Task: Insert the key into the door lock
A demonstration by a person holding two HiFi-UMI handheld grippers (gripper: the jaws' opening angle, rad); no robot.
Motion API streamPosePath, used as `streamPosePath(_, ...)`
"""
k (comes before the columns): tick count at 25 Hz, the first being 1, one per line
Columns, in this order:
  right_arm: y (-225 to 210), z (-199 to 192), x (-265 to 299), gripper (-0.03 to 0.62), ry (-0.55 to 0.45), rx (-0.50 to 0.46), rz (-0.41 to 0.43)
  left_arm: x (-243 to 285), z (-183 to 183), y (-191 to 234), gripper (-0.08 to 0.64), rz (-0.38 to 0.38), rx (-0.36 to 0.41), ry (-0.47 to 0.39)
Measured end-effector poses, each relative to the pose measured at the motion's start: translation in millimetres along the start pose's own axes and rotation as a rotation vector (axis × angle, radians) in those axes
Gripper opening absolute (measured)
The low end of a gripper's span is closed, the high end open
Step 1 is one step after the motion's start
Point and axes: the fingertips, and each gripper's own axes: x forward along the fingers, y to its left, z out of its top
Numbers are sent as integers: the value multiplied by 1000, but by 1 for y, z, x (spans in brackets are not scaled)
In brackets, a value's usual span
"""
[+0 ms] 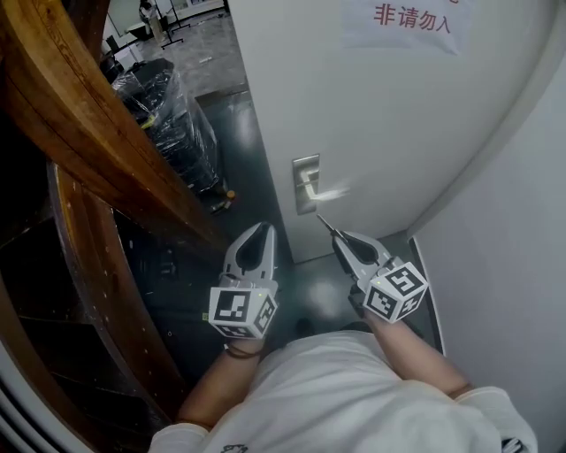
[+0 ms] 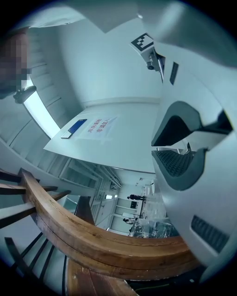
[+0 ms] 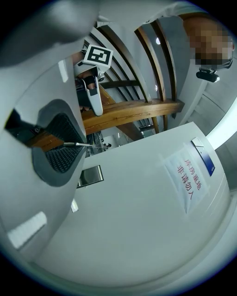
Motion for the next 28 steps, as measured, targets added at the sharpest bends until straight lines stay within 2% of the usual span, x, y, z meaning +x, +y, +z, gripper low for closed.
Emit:
streamPosePath(6, -19, -19, 14, 21, 25, 54, -27, 18, -12, 15, 58, -13, 1, 31)
streamPosePath(13, -47, -33, 26, 21, 48, 165, -17, 44, -21, 28, 72, 11, 11, 41)
streamPosePath(20, -78, -64, 49, 21, 110, 358, 0, 70, -27, 51, 72, 56, -2, 46)
streamPosePath(25, -96, -86, 67, 21, 136, 545, 16, 93, -33, 66, 72, 77, -8, 57)
streamPosePath(28, -106, -98, 75, 21, 149, 623, 13, 107, -36, 72, 72, 80, -9, 62)
